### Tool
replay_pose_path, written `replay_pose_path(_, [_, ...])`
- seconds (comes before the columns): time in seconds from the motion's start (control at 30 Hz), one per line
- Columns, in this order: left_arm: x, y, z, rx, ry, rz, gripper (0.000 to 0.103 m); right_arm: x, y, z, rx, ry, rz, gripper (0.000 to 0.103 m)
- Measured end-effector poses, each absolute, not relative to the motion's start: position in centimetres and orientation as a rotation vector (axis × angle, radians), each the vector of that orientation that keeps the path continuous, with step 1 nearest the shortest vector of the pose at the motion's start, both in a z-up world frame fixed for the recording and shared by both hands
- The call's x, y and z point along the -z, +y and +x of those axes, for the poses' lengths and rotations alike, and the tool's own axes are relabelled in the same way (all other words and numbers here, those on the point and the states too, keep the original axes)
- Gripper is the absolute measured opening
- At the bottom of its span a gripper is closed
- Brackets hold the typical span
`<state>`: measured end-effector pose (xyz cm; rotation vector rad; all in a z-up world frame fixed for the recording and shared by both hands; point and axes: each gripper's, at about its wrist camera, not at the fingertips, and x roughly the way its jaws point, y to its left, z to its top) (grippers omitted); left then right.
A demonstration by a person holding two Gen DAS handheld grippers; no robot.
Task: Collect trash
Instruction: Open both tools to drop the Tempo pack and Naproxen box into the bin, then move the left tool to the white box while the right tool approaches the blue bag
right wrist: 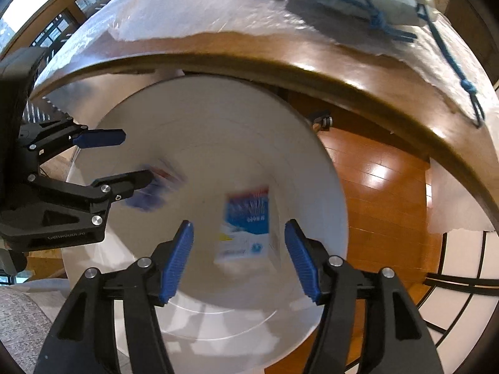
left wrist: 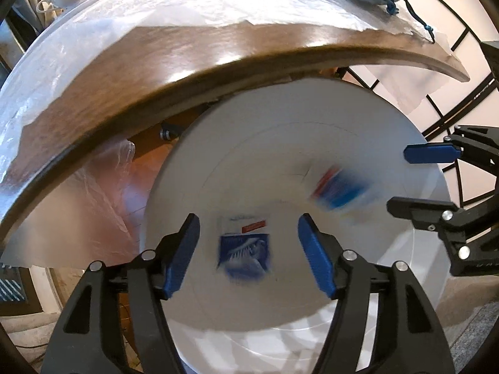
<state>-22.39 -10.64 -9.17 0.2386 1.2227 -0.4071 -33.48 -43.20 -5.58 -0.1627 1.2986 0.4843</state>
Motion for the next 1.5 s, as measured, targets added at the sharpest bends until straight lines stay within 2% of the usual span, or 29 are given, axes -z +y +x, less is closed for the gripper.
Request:
replay_pose_path(0.07, [9.0,-10.4,-22.3,0.396,1.222,0.232,0.072,5.1,-43.5,-33.6,-0.475,1.287,-0.167,0.061])
replay_pose_path(0.27, [7.7,-10.3,-22.5,0.385,1.208,0.233,0.073,2.5,-43.8,-34.5,-0.460,1.209,-0.212,0.067])
replay_pose_path(0.4, [5.2,-10.1,-23.4,0.413,1.158,0.226,0.075,-1.2,-44.3,-35.1,-0.460,1.107,-0.252,0.077])
replay_pose_path(0.47, [2.8,-9.9,-23.8,0.445,1.117,0.177,0.088,-3.5,-44.5,-35.4,-0.454,1.035,-0.265,0.084])
replay_pose_path(0.53, [0.3,-9.4,-24.1,0.469,1.046,0.116,0.097,-5.9,-44.9,-35.5,-0.410,0.934,-0.283,0.095])
replay_pose_path(0.6, [-1.9,-9.3,-24.2,0.473,0.976,0.080,0.101,-7.9,-45.2,-35.0,-0.331,0.839,-0.298,0.099])
replay_pose_path(0.73, [-5.5,-9.6,-23.0,0.424,0.850,0.088,0.101,-9.8,-46.0,-32.8,-0.229,0.762,-0.291,0.099])
replay_pose_path(0.87, [-7.0,-9.3,-20.9,0.394,0.797,0.086,0.101,-9.9,-46.8,-30.4,-0.218,0.767,-0.272,0.099])
replay_pose_path(1.27, [-7.1,-9.7,-13.6,0.323,0.820,0.052,0.101,-9.4,-45.1,-25.5,-0.273,0.798,-0.180,0.099])
replay_pose_path(1.5, [-5.6,-10.7,-9.9,0.298,0.872,0.044,0.101,-6.1,-44.7,-22.5,-0.238,0.894,-0.227,0.099])
